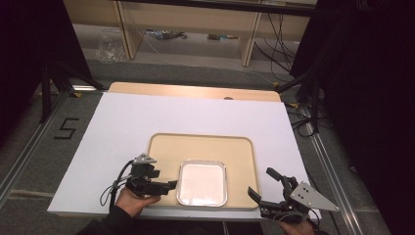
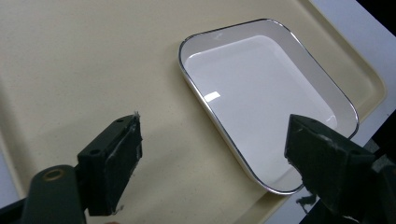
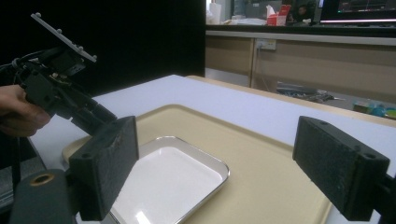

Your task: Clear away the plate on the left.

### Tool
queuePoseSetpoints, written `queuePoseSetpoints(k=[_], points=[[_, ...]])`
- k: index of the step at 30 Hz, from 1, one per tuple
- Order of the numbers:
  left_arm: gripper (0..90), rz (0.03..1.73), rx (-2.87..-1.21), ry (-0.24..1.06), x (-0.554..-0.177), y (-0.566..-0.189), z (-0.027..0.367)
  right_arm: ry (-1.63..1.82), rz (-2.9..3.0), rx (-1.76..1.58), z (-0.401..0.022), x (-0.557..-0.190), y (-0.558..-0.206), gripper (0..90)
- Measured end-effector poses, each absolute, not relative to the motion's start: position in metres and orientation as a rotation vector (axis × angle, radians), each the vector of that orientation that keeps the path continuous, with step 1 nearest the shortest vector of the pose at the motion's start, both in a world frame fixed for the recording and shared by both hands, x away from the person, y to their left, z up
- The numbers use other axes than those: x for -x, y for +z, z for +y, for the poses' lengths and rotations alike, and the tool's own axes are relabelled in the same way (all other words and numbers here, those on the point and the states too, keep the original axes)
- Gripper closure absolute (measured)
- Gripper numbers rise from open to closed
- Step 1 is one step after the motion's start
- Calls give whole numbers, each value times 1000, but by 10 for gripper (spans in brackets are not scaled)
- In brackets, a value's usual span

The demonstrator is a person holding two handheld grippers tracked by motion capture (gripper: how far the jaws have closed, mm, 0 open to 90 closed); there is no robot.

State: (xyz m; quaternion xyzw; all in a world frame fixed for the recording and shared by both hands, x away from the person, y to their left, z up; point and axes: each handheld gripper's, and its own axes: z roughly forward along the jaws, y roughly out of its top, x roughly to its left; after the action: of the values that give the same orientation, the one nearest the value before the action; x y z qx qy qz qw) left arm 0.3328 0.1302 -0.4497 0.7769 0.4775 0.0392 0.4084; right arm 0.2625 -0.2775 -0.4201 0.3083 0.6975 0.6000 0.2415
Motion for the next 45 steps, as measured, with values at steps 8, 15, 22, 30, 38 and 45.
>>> queuePoseSetpoints(k=[8,15,22,30,38,45], points=[[159,1207,-1880,120,-329,-445,137,1642,1909,-845,-278,-262,-420,152],[154,1182,-1862,132,-326,-443,143,1646,1911,-850,-278,-262,-420,152],[153,1154,-1835,141,-321,-439,151,1640,1909,-843,-278,-262,-420,152],[152,1134,-1820,169,-318,-437,157,1643,1913,-846,-278,-262,-420,152],[144,1108,-1817,219,-313,-433,163,1645,1912,-847,-278,-262,-420,152],[145,1072,-1815,228,-308,-431,166,1658,1911,-841,-277,-262,-420,152]])
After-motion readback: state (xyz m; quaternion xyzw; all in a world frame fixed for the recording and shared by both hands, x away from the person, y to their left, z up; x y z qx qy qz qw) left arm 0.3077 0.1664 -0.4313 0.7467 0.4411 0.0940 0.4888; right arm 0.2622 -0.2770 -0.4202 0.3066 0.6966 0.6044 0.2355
